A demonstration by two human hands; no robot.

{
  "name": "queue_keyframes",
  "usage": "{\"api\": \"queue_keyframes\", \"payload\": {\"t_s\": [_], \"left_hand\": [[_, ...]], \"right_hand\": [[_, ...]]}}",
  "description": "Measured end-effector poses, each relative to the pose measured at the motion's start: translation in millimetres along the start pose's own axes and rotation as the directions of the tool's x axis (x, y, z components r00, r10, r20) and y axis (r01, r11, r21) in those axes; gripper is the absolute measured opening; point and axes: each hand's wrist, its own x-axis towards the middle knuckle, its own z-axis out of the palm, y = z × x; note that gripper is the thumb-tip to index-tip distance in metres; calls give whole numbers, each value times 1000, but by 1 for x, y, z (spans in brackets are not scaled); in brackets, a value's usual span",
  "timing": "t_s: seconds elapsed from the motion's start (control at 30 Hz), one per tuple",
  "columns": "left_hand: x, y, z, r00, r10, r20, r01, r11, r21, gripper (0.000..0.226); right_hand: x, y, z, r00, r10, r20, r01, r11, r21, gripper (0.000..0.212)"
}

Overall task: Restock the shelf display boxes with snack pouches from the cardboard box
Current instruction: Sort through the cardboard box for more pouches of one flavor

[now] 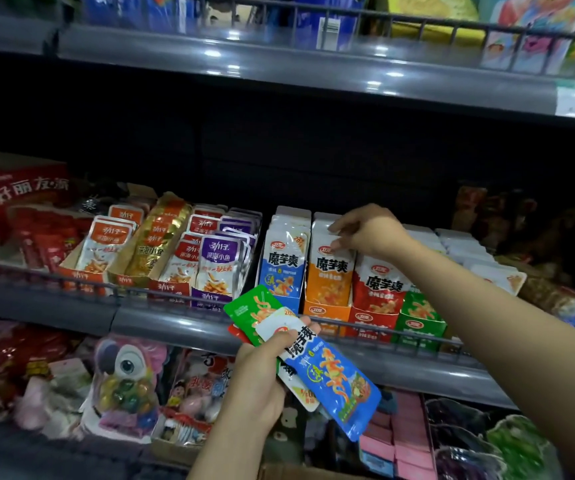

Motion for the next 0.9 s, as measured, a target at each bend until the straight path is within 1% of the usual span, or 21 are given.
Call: {"api": "queue_keyframes", "payload": {"t_s": [0.07, 0.13, 0.17, 0.23, 0.3, 0.37, 0.43, 0.47, 0.53, 0.6, 0.67, 0.73, 0.8, 0.9], "left_hand": [[-1, 0, 0, 1000, 11, -22, -11, 1000, 16, 15], [-3, -1, 1, 999, 14, -47, -13, 1000, 15, 9], [-4, -1, 2, 999, 12, -48, -12, 1000, 10, 8], [-5, -3, 5, 999, 14, -38, -14, 1000, 1, 9], [-6, -5, 6, 999, 32, -20, -32, 999, 4, 12], [-8, -7, 8, 999, 34, 1, -34, 999, 10, 18], [-10, -8, 12, 1000, 26, 8, -26, 1000, 13, 29], [-10, -9, 14, 1000, 25, 6, -25, 1000, 12, 33], [-10, -10, 16, 999, 36, 3, -37, 999, 19, 37], [-10, -12, 18, 998, 55, -1, -55, 998, 42, 37], [-12, -12, 21, 996, 85, -3, -84, 994, 76, 34], [-11, -12, 22, 994, 105, -27, -102, 990, 98, 32], [-9, -11, 18, 988, 123, -90, -112, 987, 116, 30], [-8, -4, 11, 976, 159, -146, -140, 981, 133, 28]], "right_hand": [[-12, 2, -4, 990, -85, -108, 85, 996, -4, 29], [-30, 3, -7, 963, -184, -195, 191, 981, 18, 21], [-41, 4, -9, 957, -214, -195, 228, 972, 56, 17], [-62, 7, -8, 964, -245, -108, 258, 957, 131, 14], [-81, 10, -6, 969, -240, 49, 230, 960, 159, 20], [-96, 16, 1, 956, -205, 208, 178, 974, 143, 35], [-108, 24, 9, 932, -136, 335, 98, 987, 128, 47], [-113, 28, 12, 920, -110, 376, 59, 988, 146, 47], [-122, 35, 20, 916, -100, 387, -10, 962, 272, 36], [-129, 40, 29, 934, -86, 347, -67, 911, 408, 23], [-130, 43, 36, 950, -59, 307, -109, 858, 502, 19], [-126, 42, 39, 949, -41, 312, -152, 810, 567, 18], [-118, 39, 39, 946, -22, 322, -185, 781, 596, 17], [-100, 31, 40, 963, 22, 268, -194, 746, 637, 16]]}}
